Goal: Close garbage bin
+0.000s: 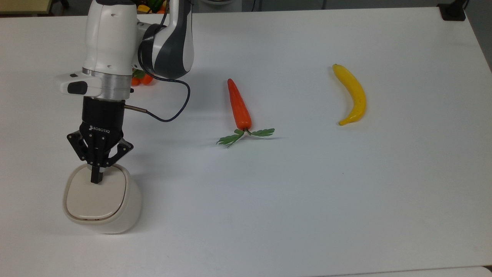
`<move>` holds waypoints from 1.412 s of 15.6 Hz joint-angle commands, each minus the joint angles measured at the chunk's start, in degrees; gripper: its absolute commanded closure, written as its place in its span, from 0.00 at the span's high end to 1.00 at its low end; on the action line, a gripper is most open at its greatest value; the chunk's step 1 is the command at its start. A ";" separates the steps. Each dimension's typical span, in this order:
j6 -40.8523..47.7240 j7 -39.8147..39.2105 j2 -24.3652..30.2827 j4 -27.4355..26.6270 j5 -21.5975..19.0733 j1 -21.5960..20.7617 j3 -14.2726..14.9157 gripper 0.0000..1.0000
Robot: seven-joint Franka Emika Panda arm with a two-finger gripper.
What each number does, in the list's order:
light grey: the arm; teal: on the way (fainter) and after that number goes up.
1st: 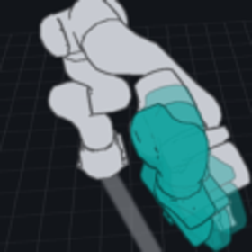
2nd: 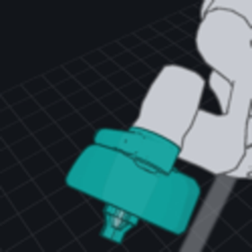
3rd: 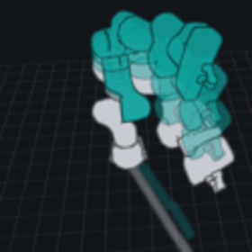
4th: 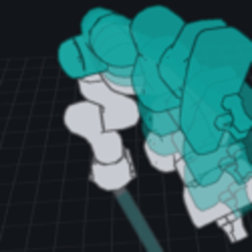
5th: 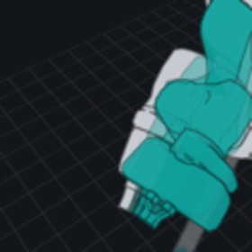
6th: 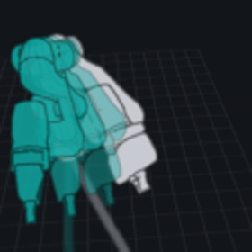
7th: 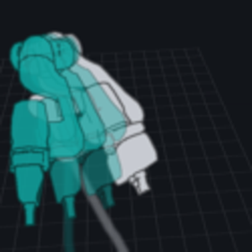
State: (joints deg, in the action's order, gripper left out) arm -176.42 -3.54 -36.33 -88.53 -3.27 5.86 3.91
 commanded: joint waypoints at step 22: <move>83.58 0.38 36.23 -1.03 -6.48 -1.72 0.40 1.00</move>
State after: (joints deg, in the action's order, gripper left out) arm -100.30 -3.45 -4.47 -88.09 -8.77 5.73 3.92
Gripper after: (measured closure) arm 0.282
